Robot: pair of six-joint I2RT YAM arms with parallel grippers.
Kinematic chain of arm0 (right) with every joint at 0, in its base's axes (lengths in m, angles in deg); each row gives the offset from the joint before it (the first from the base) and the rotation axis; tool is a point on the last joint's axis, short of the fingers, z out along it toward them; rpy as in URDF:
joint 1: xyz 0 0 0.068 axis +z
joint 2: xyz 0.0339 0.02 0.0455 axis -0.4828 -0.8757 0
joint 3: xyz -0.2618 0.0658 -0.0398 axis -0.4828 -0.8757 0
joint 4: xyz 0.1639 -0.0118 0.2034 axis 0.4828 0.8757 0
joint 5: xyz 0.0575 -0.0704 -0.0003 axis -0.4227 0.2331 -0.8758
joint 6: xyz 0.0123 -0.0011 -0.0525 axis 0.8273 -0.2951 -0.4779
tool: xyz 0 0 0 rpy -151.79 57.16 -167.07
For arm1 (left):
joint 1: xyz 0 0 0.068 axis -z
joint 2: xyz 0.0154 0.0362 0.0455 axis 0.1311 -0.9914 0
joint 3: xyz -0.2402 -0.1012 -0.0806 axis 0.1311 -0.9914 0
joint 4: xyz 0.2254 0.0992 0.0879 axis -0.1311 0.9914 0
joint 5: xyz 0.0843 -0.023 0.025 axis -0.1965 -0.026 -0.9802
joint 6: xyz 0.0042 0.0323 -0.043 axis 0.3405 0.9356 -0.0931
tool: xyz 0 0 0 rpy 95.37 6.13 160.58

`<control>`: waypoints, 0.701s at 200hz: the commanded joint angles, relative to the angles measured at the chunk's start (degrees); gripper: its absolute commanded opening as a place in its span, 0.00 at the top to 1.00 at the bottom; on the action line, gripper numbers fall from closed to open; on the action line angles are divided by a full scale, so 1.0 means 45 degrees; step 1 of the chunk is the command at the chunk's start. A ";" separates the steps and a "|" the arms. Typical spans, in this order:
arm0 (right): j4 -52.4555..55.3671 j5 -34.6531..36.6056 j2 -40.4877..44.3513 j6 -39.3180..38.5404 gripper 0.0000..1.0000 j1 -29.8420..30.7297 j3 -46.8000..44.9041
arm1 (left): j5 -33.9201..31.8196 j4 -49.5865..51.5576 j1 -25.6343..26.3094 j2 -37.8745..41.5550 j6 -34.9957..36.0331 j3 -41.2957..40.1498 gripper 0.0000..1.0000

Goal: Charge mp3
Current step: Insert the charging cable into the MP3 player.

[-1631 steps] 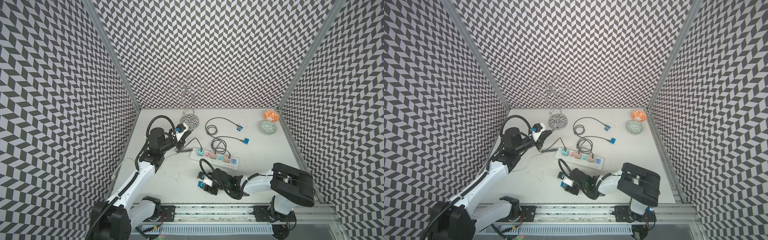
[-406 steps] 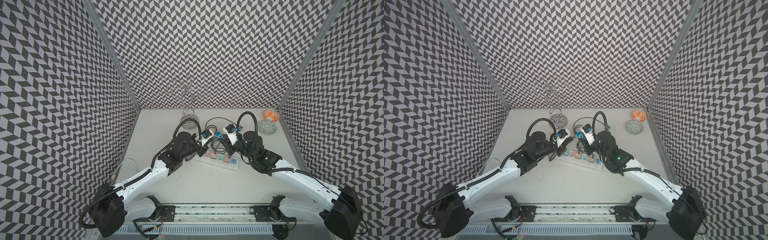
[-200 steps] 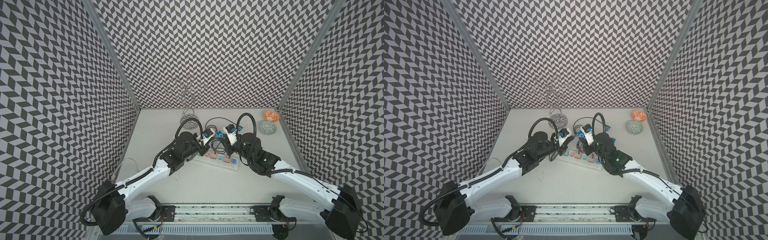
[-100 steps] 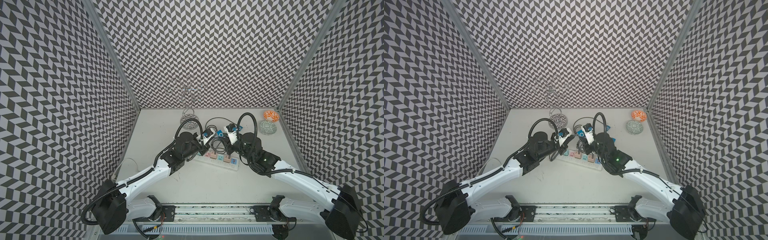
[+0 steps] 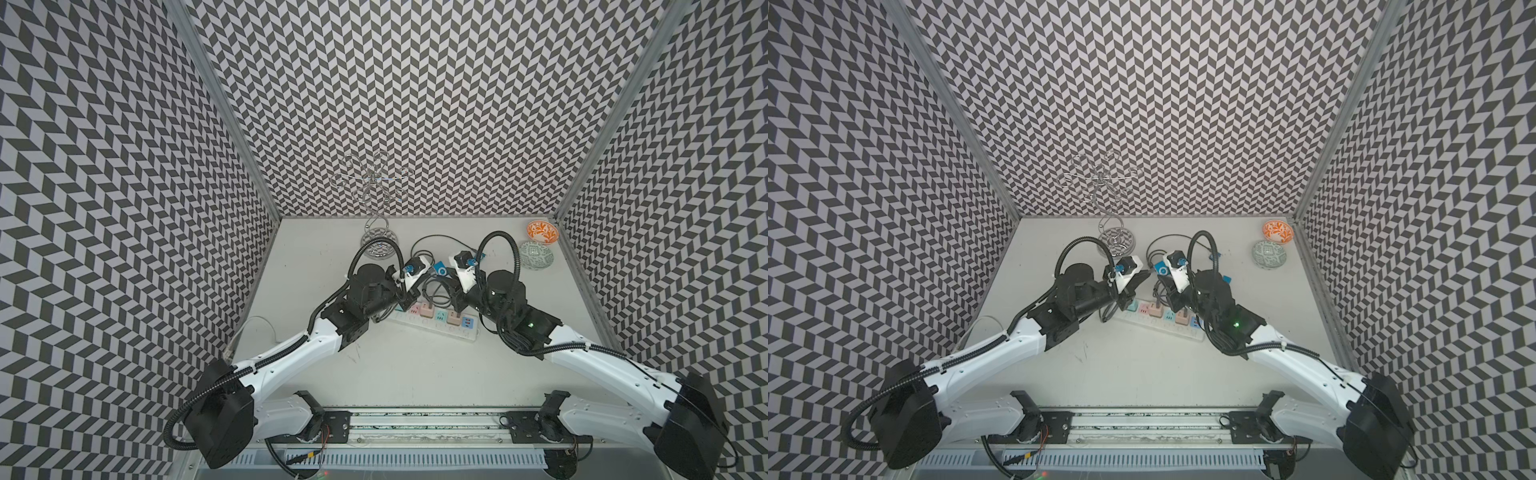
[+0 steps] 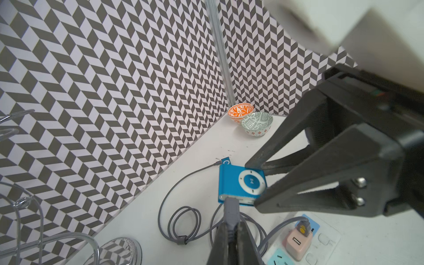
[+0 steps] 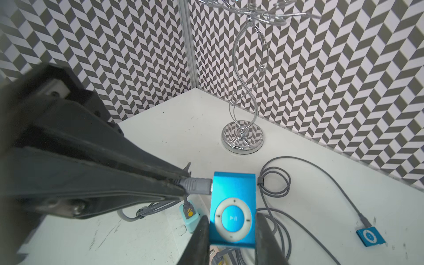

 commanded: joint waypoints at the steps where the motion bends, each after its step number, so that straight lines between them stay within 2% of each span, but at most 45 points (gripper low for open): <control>1: -0.1091 -0.2036 0.0283 -0.0537 0.96 0.0670 -0.0018 | 0.0741 -0.1113 0.0064 -0.0281 -0.0312 0.0192 1.00; 51: -0.1110 -0.2321 0.0325 -0.0428 0.96 0.0683 0.0050 | 0.0606 -0.1327 0.0086 -0.0461 -0.0298 0.0047 1.00; 95: -0.1697 -0.3069 -0.0159 -0.0130 0.97 0.0943 -0.0060 | 0.0214 -0.1047 -0.0001 -0.0656 0.0407 0.0248 1.00; 140: -0.2329 -0.3600 -0.1027 0.0422 0.97 0.1548 0.0433 | 0.0890 -0.0497 -0.1074 -0.0361 0.0387 0.0345 0.99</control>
